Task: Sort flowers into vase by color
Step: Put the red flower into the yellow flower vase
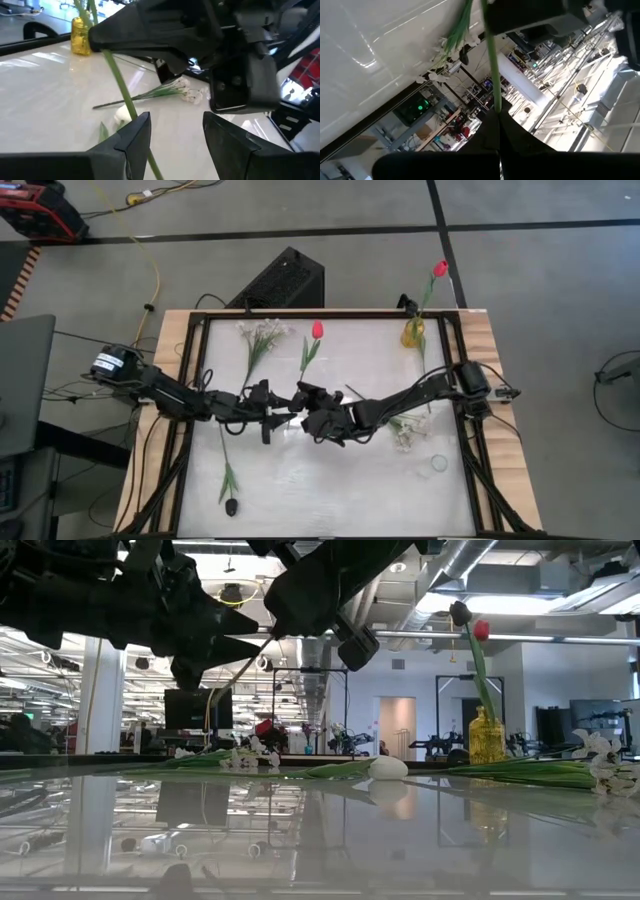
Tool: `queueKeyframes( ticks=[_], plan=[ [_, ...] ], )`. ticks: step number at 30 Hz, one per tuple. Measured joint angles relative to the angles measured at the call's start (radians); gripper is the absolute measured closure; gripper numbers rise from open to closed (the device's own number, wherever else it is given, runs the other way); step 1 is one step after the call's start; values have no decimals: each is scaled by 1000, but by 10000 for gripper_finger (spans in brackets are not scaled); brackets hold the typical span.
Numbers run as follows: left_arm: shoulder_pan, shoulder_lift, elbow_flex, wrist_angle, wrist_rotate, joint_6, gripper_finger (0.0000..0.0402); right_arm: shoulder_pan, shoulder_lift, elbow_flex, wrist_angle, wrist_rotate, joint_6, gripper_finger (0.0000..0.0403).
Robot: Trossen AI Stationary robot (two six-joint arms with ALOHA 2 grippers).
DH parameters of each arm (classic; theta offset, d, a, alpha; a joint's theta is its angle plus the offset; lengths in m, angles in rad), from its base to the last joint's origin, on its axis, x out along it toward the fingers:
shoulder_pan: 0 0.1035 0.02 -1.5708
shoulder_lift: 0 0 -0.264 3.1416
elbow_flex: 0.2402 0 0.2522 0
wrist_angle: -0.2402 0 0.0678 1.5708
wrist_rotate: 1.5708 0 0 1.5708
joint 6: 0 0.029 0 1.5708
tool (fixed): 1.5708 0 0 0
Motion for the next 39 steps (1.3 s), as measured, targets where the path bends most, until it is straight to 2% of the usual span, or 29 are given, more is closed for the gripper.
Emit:
queueKeyframes(
  ticks=[10, 15, 23, 31, 35, 39],
  plan=[
    [-1, -39, 0, -48, -13, 0, 228, 14, 0, 0, -38, -4, 57, 386],
    [7, -39, 0, -114, -62, -59, 228, 22, 0, 0, -36, -30, 61, 386],
    [21, -39, 0, -125, -12, -93, 228, 25, 0, 0, -3, -58, 60, 386],
    [20, -39, 22, -130, -5, -84, 230, 24, -1, 0, 52, -104, 57, 386],
    [20, -39, 23, -135, -5, -77, 266, 25, -1, 0, 52, -104, 57, 386],
    [19, -39, 23, -137, -2, -61, 347, 26, -1, 0, 52, -103, 57, 380]
  ],
)
